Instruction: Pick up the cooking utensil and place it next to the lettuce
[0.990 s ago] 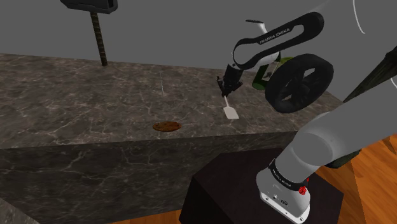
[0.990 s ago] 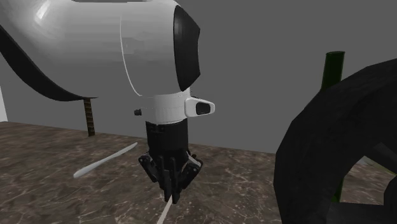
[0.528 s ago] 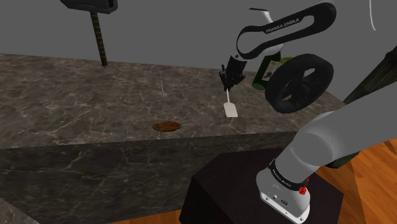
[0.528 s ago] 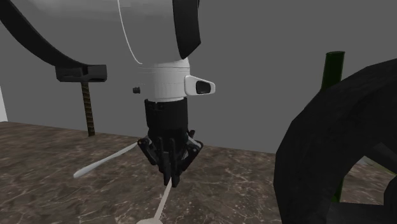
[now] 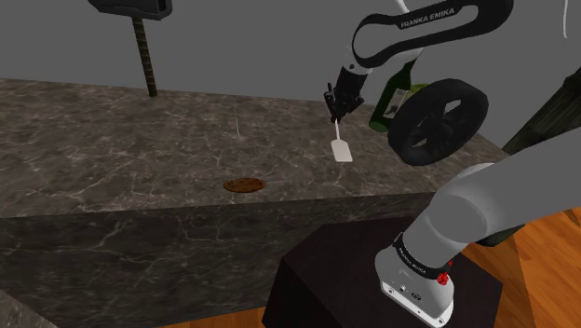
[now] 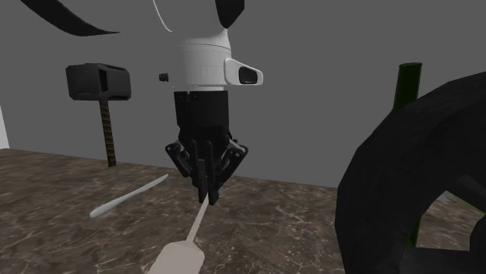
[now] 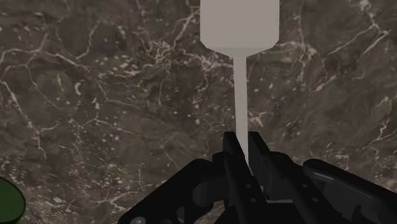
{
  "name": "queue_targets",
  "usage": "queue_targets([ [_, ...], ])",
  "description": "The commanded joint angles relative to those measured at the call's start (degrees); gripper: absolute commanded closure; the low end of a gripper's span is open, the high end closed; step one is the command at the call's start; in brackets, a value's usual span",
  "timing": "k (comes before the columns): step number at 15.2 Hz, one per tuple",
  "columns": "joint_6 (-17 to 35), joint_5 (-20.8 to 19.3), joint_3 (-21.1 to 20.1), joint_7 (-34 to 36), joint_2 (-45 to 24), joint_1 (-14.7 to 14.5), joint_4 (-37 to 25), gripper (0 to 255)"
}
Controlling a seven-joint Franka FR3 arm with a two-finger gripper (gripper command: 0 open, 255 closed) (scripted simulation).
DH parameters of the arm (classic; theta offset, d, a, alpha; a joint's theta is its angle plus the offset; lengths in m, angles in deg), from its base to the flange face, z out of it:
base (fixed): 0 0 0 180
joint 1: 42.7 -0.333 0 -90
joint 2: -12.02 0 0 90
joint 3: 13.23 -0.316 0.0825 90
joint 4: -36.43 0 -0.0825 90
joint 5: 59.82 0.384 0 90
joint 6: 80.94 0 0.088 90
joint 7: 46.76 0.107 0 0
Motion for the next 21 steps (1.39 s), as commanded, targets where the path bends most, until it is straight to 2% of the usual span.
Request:
queue_targets([
  [1,-1.7,0.0,0.0,-0.1,0.7,0.0,-1.0,255],
  [21,-17.7,0.4,-0.4,-0.5,3.1,-0.1,-14.5,255],
])
